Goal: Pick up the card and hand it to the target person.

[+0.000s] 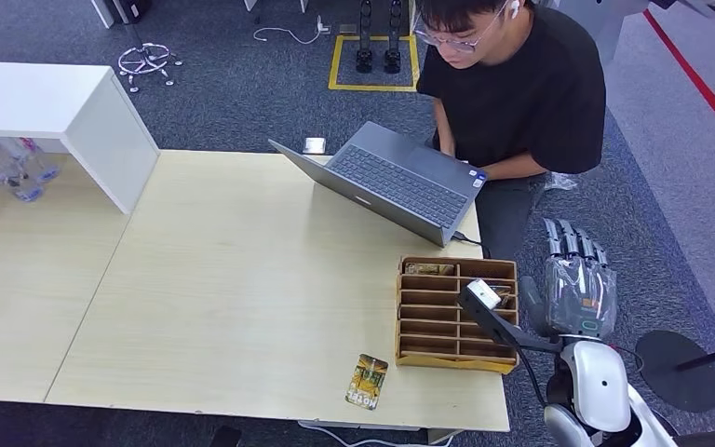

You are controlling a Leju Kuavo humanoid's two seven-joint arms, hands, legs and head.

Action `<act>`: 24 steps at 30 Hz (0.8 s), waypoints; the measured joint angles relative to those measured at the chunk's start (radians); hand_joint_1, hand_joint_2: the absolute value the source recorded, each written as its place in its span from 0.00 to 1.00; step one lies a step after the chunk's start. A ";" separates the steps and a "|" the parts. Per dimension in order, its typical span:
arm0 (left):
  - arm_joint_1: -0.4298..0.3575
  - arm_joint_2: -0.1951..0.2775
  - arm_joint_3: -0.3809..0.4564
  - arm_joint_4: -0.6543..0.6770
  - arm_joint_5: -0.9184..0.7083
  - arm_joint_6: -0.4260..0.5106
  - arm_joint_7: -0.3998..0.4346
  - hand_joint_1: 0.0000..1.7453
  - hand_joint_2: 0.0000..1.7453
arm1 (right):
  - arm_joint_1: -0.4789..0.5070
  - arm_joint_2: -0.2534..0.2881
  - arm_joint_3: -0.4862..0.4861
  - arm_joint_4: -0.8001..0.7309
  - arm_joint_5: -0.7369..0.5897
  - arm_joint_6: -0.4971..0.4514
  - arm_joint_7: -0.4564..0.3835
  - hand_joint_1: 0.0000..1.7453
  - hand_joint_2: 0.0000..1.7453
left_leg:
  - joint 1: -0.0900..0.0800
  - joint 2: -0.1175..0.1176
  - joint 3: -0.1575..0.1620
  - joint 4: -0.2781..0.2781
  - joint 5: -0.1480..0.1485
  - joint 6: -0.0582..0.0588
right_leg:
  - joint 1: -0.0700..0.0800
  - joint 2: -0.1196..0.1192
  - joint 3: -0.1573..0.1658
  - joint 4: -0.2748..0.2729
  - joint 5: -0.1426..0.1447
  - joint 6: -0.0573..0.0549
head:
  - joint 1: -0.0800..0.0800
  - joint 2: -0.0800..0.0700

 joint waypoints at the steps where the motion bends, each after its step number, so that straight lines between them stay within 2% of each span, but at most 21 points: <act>1: 0.000 0.000 0.000 0.000 0.000 0.000 0.000 0.00 0.00 | -0.002 0.000 0.003 0.002 -0.006 0.002 0.000 0.32 1.00 | 0.000 0.000 0.000 0.000 0.000 0.000 | 0.000 0.000 0.000 0.000 0.000 0.000 | 0.000 0.000; 8: 0.000 0.000 -0.002 0.000 0.000 -0.002 0.000 0.00 0.00 | -0.018 0.001 0.023 0.021 -0.092 0.011 -0.018 0.34 1.00 | 0.000 0.000 0.000 0.000 0.000 0.000 | 0.000 0.000 0.000 0.000 0.000 0.000 | 0.000 0.000; 14: 0.000 -0.001 -0.009 0.000 0.000 -0.002 0.001 0.00 0.00 | -0.034 0.006 0.043 0.054 -0.159 0.012 -0.030 0.42 1.00 | 0.000 0.000 -0.001 0.000 0.000 0.000 | 0.000 0.000 0.000 0.000 0.000 0.000 | 0.000 0.000; 24: 0.000 -0.001 -0.009 0.000 0.000 0.003 0.004 0.00 0.00 | -0.043 0.016 0.078 0.115 -0.312 0.015 -0.043 0.44 1.00 | 0.000 0.000 -0.001 0.000 0.000 0.000 | 0.000 -0.001 0.000 0.000 0.000 0.000 | 0.000 0.000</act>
